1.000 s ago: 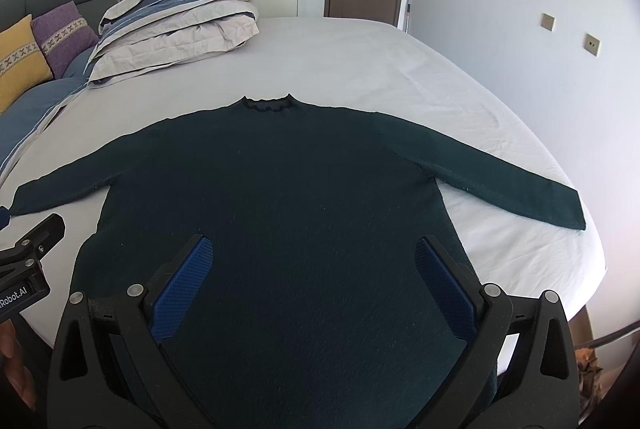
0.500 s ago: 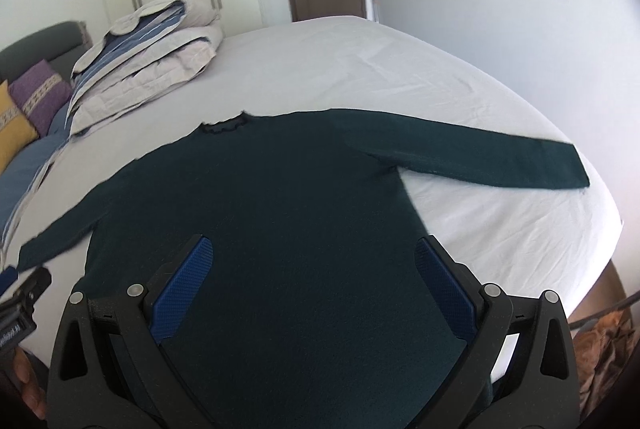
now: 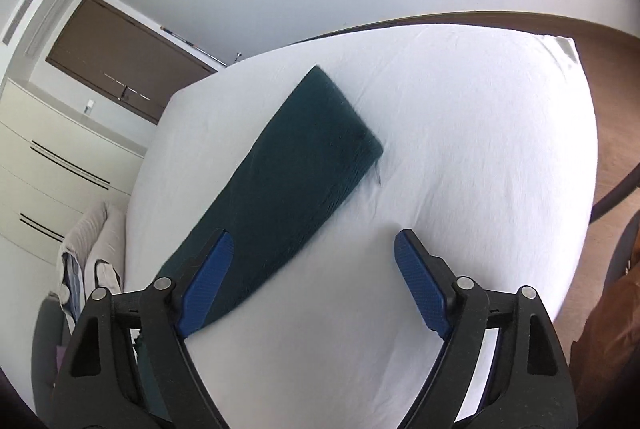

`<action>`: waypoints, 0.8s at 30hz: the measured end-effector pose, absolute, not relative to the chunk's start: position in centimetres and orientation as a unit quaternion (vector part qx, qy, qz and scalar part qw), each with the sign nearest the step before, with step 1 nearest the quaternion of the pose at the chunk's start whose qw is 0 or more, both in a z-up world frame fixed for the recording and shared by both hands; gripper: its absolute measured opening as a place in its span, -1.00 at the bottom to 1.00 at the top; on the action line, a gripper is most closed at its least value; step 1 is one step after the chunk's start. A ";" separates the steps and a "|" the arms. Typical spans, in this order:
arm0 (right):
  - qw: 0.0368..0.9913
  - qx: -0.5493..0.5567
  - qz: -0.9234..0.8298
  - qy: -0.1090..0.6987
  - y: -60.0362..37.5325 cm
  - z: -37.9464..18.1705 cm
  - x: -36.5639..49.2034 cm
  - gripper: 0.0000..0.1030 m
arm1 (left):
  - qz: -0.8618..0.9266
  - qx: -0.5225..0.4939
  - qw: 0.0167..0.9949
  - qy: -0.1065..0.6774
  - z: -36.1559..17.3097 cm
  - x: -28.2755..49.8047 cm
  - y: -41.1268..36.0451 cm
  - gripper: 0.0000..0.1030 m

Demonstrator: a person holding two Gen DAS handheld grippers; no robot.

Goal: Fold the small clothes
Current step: 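Grasp a sweater sleeve with the right tool and fold it across the body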

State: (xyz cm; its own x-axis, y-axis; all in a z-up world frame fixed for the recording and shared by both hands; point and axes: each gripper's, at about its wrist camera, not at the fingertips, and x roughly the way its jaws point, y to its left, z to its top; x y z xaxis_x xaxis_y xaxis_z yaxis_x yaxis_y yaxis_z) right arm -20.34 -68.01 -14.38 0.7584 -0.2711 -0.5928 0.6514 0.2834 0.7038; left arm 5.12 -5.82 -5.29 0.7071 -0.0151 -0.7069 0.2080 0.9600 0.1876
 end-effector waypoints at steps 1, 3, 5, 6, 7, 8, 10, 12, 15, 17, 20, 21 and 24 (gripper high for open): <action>0.783 0.519 -0.294 0.176 -68.8 -14.4 -20.0 0.56 | -0.076 0.108 0.913 0.386 -5.4 5.6 -5.9 1.00; 0.791 0.507 -0.295 0.173 -70.0 -14.2 -19.0 0.55 | -0.097 0.071 0.914 0.388 -5.6 6.1 -6.1 1.00; 0.794 0.504 -0.290 0.176 -70.9 -14.5 -17.8 0.35 | -0.118 0.027 0.911 0.393 -6.0 6.5 -6.1 1.00; 0.793 0.504 -0.288 0.183 -71.3 -14.6 -17.1 0.09 | -0.121 0.015 0.906 0.404 -6.3 6.9 -6.2 1.00; 0.793 0.503 -0.287 0.191 -71.5 -14.8 -16.4 -0.19 | -0.123 0.013 0.900 0.419 -6.6 7.3 -6.5 1.00; 0.793 0.500 -0.285 0.200 -72.0 -14.8 -15.6 -0.32 | -0.124 0.011 0.893 0.432 -7.0 7.6 -6.6 1.00; 0.800 0.484 -0.288 0.208 -72.0 -14.3 -14.2 -0.48 | -0.121 -0.009 0.888 0.444 -7.4 8.3 -6.2 1.00; 0.811 0.462 -0.287 0.215 -71.6 -12.9 -12.3 -0.60 | -0.123 -0.028 0.884 0.451 -7.7 9.0 -5.7 1.00; 0.832 0.425 -0.273 0.230 -69.0 -9.1 -7.7 -0.77 | -0.137 -0.064 0.876 0.458 -7.9 9.9 -4.7 1.00; 0.852 0.391 -0.250 0.242 -66.1 -6.1 -3.9 -0.78 | -0.145 -0.103 0.869 0.462 -8.0 10.7 -3.6 1.00; 0.884 0.330 -0.197 0.265 -60.6 -2.4 2.4 -0.80 | -0.159 -0.161 0.854 0.469 -8.4 11.7 -2.0 0.98; 0.895 0.305 -0.177 0.272 -58.2 -1.4 4.6 -0.83 | -0.165 -0.179 0.849 0.470 -8.6 12.1 -1.4 0.98; 0.916 0.241 -0.105 0.302 -50.5 0.4 11.2 -0.83 | -0.180 -0.226 0.835 0.469 -9.1 12.6 0.1 0.98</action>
State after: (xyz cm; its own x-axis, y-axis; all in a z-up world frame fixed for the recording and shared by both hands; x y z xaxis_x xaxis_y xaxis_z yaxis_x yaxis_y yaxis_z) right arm 11.24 -50.53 0.42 0.7957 -0.0474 -0.6038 0.3385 0.8615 0.3784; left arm 12.63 0.06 -9.07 0.4961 -0.5117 -0.7015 0.0879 0.8334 -0.5457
